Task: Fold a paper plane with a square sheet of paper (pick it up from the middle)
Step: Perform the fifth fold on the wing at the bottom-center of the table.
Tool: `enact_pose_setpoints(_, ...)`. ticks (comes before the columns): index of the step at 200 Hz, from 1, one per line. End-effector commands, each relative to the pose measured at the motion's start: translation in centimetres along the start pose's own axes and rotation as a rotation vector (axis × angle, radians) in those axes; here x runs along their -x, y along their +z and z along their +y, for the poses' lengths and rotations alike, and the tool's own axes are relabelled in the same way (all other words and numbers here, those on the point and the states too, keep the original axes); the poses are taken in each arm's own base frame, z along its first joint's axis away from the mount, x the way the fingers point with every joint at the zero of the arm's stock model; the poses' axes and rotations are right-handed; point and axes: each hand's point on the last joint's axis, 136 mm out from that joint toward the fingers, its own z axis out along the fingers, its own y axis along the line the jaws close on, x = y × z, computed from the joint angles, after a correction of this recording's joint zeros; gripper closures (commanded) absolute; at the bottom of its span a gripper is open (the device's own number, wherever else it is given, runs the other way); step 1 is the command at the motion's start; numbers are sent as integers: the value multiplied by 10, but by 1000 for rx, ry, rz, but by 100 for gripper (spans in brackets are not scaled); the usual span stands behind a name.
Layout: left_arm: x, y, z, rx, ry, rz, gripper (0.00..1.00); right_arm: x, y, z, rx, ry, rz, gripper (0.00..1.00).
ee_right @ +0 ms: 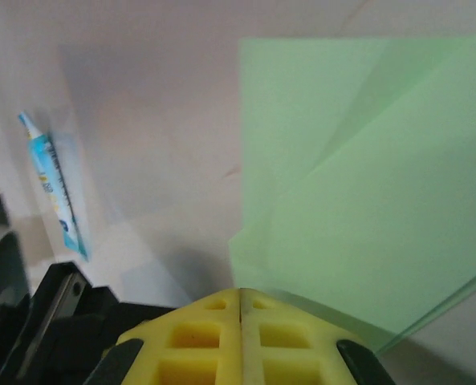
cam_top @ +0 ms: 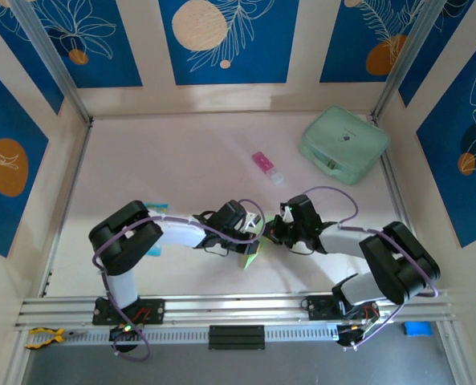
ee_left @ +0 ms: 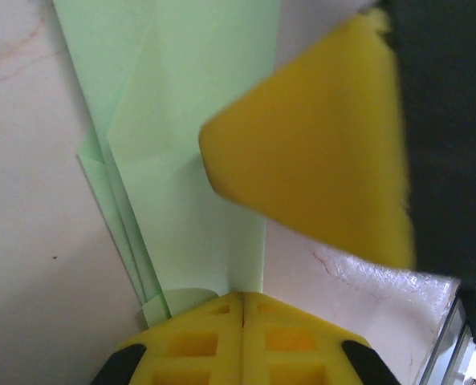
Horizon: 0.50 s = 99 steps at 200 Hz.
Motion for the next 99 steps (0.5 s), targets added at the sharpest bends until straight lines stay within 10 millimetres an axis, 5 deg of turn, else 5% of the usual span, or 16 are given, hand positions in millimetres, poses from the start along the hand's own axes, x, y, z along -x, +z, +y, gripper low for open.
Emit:
enact_pose_setpoints(1,-50,1,54,186,-104,136,100,-13,1,-12,-43,23,14,94)
enact_pose_setpoints(55,-50,-1,54,189,-103,127,100,-37,21,-46,-121,109,83,96)
enact_pose_setpoints(72,-49,-3,52,189,-104,128,100,-32,15,-64,-194,135,47,97)
enact_pose_setpoints(99,-50,-3,52,188,-101,131,100,-11,5,-61,-140,135,2,97)
